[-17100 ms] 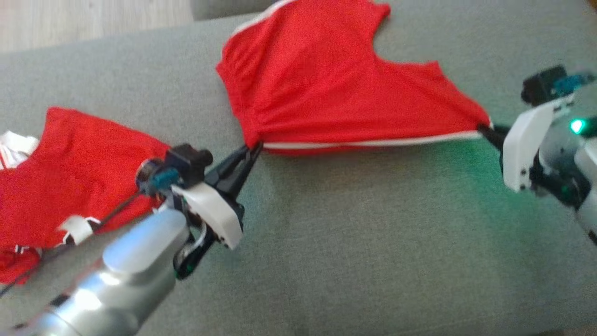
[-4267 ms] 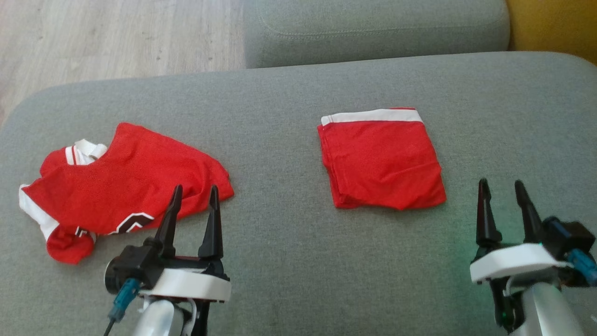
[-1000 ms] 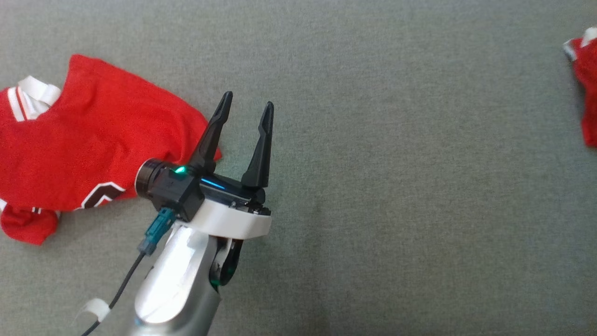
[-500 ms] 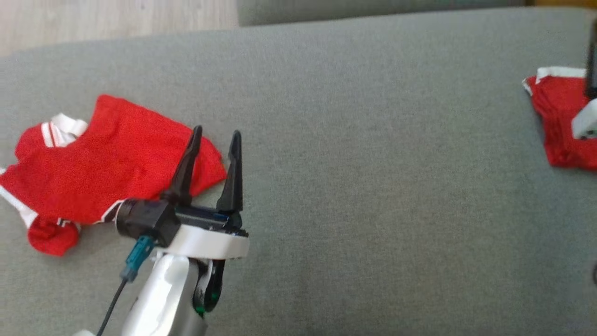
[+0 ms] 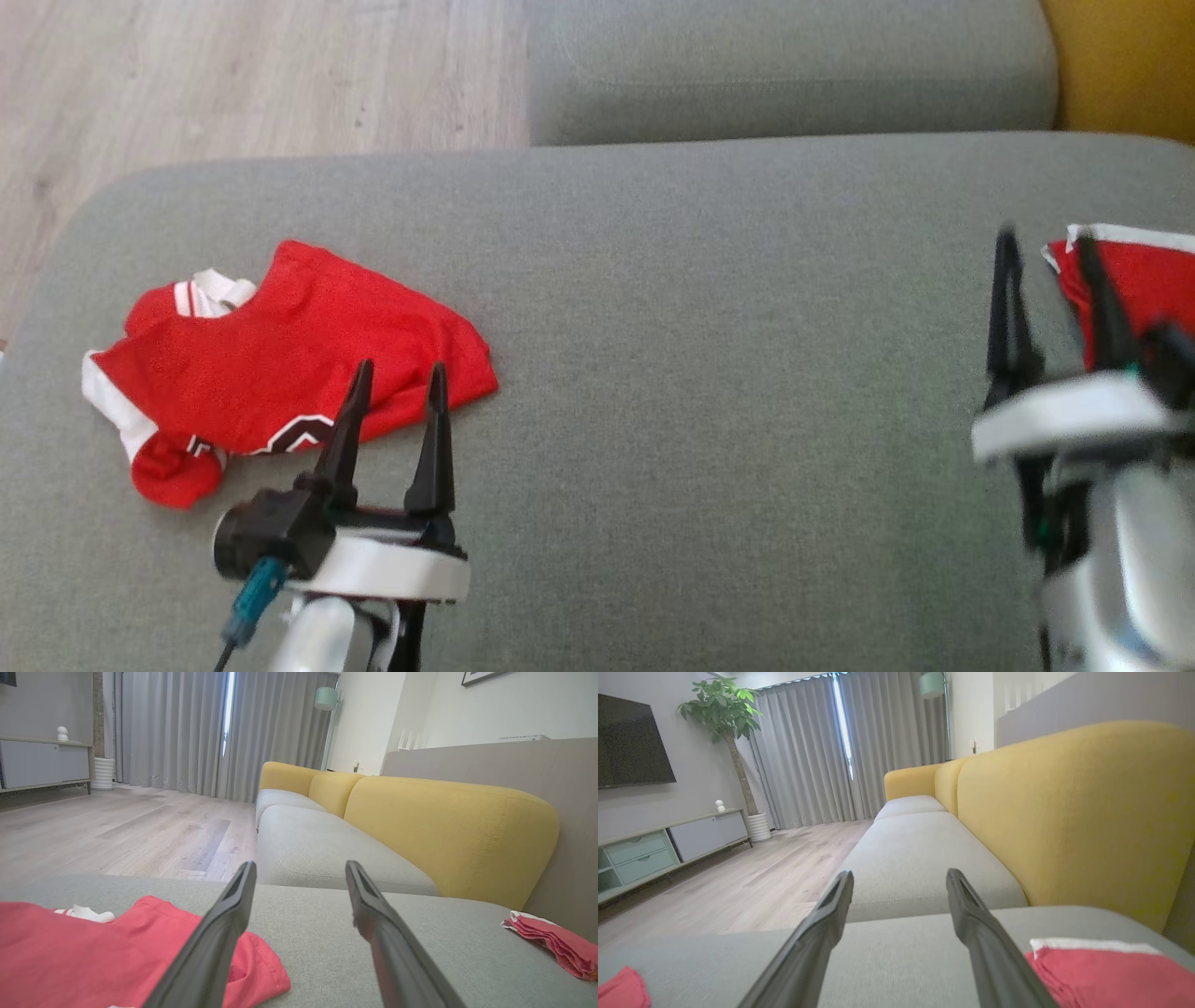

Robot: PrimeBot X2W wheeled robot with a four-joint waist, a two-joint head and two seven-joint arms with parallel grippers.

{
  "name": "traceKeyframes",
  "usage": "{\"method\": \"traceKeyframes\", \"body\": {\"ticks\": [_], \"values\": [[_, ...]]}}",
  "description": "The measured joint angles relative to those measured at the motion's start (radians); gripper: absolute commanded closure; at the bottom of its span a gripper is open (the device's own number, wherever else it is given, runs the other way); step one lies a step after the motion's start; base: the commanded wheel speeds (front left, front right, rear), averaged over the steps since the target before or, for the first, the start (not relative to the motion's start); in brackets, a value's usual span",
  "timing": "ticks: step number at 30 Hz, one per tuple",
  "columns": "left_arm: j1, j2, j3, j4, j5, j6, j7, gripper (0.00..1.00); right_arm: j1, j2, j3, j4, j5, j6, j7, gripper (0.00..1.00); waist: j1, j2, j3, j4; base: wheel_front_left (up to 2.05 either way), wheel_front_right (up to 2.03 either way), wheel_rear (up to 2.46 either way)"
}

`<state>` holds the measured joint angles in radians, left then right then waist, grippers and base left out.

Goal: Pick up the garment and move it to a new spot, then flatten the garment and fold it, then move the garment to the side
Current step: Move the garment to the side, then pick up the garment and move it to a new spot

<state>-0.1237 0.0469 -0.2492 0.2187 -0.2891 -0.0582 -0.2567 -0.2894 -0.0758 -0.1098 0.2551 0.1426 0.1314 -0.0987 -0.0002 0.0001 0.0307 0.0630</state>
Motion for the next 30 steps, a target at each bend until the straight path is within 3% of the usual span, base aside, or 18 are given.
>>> {"method": "traceKeyframes", "body": {"ticks": [11, 30], "values": [[0.064, 0.001, 0.028, 0.016, -0.037, -0.014, 0.000, 0.00, 0.249, 0.031, 0.061, 0.065, 0.095, 0.000, -0.128, 0.00, 0.0001, 0.0000, -0.036, -0.009, 0.00, 0.00, 0.00], [0.072, 0.001, 0.027, 0.016, -0.037, -0.016, 0.000, 0.00, 0.257, 0.031, 0.064, 0.068, 0.105, 0.000, -0.149, 0.00, 0.0003, 0.0000, -0.036, -0.012, 0.00, 0.00, 0.00]]}}
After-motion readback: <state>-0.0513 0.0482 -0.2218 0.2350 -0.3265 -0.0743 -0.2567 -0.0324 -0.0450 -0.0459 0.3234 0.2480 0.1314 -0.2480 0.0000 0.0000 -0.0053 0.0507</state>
